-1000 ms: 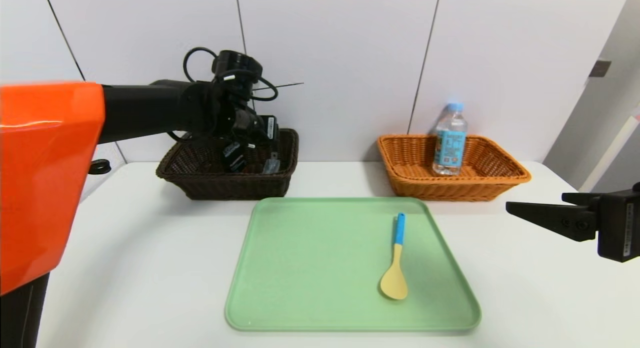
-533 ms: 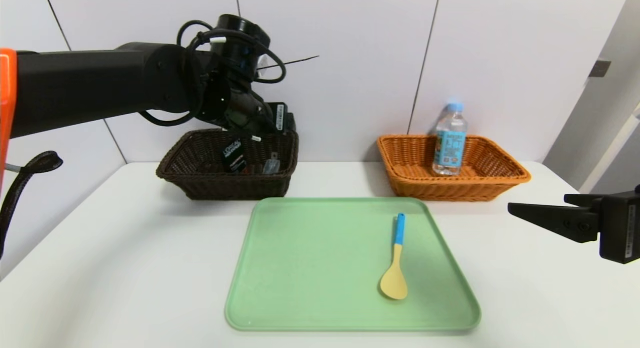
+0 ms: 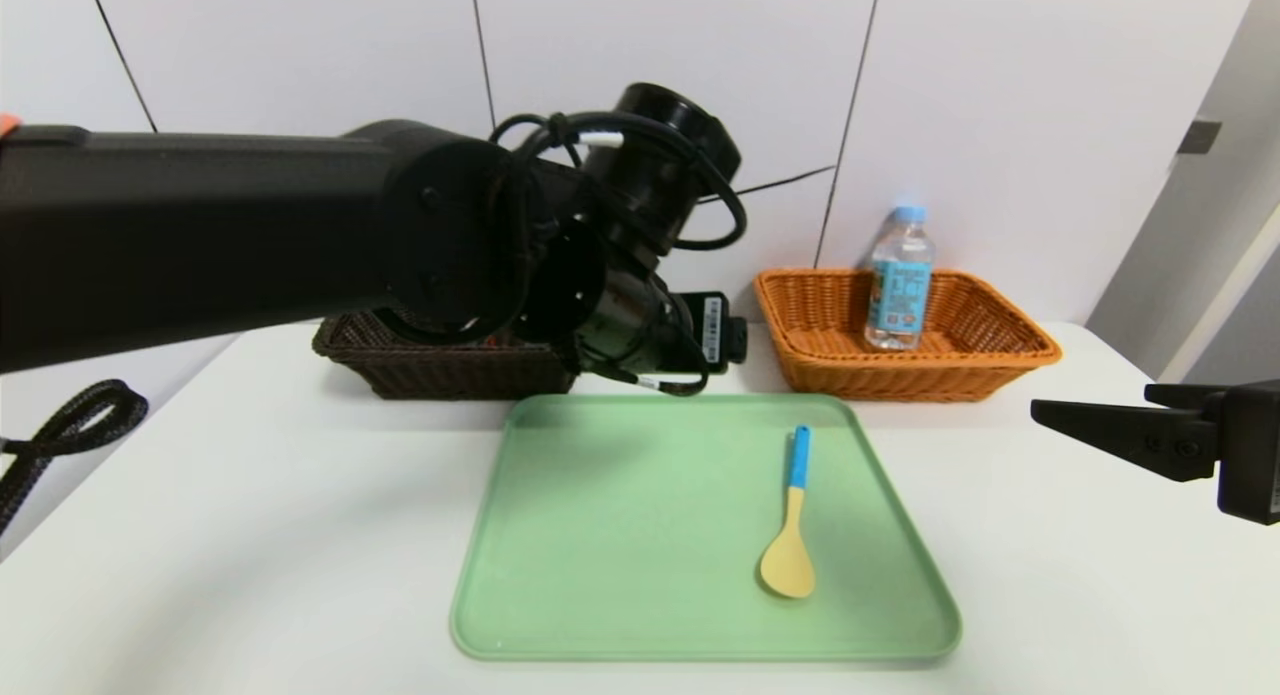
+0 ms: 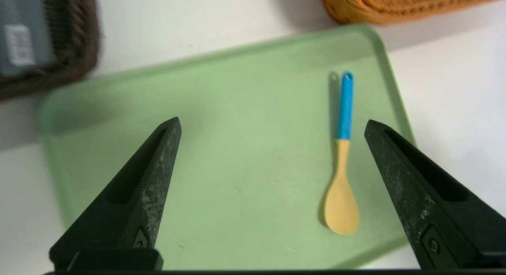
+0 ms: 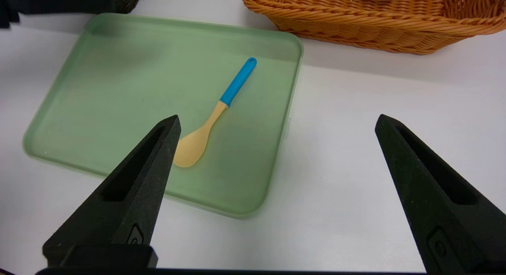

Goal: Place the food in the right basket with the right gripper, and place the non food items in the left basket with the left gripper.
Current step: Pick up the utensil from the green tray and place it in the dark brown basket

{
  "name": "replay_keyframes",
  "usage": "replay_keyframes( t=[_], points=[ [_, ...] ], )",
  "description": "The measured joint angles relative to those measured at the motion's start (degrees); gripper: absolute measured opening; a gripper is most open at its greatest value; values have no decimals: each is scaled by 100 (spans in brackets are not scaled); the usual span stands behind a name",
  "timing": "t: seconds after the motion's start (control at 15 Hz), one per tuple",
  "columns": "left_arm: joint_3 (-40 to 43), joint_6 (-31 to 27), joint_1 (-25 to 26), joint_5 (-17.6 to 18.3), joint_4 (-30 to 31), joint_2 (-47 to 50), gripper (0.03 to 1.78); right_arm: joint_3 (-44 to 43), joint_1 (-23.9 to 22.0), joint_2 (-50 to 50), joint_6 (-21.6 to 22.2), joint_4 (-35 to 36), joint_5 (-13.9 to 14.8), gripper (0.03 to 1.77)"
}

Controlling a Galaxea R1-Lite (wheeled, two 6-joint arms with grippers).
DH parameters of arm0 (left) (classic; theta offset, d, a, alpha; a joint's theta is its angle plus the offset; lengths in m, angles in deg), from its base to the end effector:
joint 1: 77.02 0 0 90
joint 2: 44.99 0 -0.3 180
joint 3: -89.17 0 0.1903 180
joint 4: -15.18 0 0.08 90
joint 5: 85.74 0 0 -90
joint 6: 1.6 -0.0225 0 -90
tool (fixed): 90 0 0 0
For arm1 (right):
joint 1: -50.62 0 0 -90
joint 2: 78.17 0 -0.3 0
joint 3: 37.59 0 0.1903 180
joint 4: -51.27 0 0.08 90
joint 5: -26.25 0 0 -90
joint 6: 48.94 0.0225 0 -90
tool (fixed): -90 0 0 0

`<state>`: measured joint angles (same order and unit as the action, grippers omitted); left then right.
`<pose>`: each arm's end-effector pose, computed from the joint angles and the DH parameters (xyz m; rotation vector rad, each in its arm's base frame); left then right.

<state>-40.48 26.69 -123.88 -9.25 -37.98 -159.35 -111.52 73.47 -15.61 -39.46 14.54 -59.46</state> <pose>0.2690 -0.2793 0.2609 -0.1300 0.6956 -0.4002 0.1305 0.0532 0.2599 0.0572 0.4568 0.2817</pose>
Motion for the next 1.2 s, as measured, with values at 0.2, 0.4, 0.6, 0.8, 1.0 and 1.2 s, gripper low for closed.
replay_keyframes(
  t=[0.2, 0.4, 0.6, 0.8, 1.0, 1.2],
  points=[
    [66, 488, -421, -134, 2, -278, 167, 6, -11, -52, -5, -11, -9, 170],
    [38, 628, -707, -545, 22, -675, 167, 69, -11, -94, -5, -6, -9, 170],
    [-83, 622, -984, -970, 39, -1025, 168, 113, -11, -124, 0, 0, -9, 170],
    [-351, 602, -1126, -1030, 11, -1301, 169, 130, -11, -146, 2, -2, -7, 170],
    [-572, 558, -1223, -1065, 20, -1546, 169, 161, -11, -162, 6, 0, -11, 170],
    [-618, 529, -1270, -1076, 59, -1769, 169, 168, -28, -166, -2, 5, -13, 170]
  ],
)
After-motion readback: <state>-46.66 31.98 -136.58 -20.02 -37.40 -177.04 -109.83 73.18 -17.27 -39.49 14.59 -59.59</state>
